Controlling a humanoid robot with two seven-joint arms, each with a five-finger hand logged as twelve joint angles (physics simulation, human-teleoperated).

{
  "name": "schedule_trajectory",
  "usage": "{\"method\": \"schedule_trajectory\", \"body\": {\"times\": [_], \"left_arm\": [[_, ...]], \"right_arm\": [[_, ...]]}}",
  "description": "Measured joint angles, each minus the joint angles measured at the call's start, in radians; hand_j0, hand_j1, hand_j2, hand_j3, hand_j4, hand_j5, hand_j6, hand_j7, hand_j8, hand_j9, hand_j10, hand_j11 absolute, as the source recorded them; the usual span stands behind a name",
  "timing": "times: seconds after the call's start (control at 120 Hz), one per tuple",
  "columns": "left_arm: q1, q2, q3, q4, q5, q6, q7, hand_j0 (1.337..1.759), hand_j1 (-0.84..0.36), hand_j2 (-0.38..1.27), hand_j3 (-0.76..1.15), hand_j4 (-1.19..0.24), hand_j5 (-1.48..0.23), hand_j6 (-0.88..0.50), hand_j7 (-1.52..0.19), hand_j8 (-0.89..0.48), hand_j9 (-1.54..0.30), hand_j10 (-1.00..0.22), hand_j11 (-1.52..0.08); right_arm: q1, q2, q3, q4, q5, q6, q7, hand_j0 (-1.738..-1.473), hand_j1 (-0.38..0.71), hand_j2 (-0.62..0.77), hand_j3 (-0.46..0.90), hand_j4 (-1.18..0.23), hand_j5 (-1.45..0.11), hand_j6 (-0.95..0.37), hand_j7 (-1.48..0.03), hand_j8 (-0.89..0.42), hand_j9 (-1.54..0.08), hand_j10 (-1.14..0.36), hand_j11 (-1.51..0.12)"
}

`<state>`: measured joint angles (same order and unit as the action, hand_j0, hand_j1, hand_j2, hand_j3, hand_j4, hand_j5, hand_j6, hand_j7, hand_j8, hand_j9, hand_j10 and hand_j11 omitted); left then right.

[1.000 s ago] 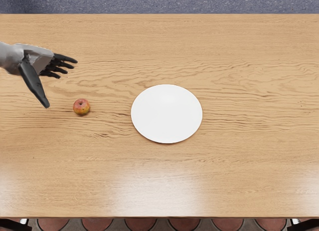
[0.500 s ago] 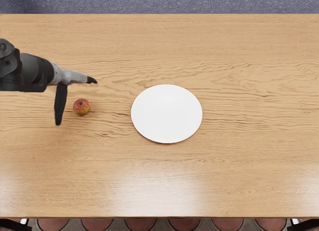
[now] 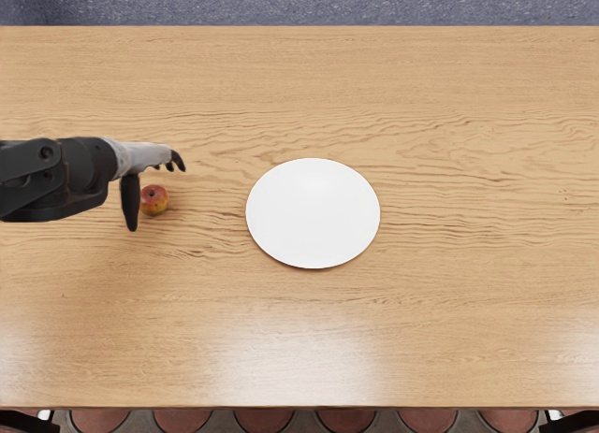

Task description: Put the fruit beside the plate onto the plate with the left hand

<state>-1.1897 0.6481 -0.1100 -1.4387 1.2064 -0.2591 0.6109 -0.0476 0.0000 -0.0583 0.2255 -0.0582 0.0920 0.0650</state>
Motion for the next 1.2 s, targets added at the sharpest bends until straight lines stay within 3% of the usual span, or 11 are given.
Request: {"method": "schedule_trajectory", "body": {"times": [0.633, 0.925, 1.2], "left_arm": [[0.086, -0.022, 0.002, 0.0, 0.14, 0.132, 0.0, 1.658, 0.04, 0.06, 0.0, -0.26, -0.34, -0.27, -0.34, -0.27, -0.34, -0.26, -0.34], [0.091, -0.03, 0.014, 0.004, 0.164, 0.149, 0.0, 1.658, 0.03, 0.06, 0.0, -0.27, -0.35, -0.27, -0.35, -0.27, -0.35, -0.27, -0.35], [0.093, -0.042, 0.021, 0.045, 0.164, 0.156, 0.0, 1.658, -0.06, 0.07, 0.0, -0.35, -0.45, -0.35, -0.45, -0.35, -0.45, -0.35, -0.45]], "right_arm": [[0.0, 0.0, 0.001, 0.0, 0.0, 0.0, 0.0, -1.658, -0.33, 0.0, 0.0, -0.01, -0.02, -0.01, -0.02, -0.01, -0.02, -0.01, -0.02], [0.0, 0.0, 0.001, 0.0, 0.0, 0.0, 0.0, -1.658, -0.33, 0.0, 0.0, -0.01, -0.02, -0.01, -0.02, -0.01, -0.02, -0.01, -0.02], [0.0, 0.0, 0.0, 0.0, 0.0, 0.0, 0.0, -1.658, -0.33, 0.0, 0.0, -0.01, -0.02, -0.01, -0.02, -0.01, -0.02, -0.01, -0.02]]}}
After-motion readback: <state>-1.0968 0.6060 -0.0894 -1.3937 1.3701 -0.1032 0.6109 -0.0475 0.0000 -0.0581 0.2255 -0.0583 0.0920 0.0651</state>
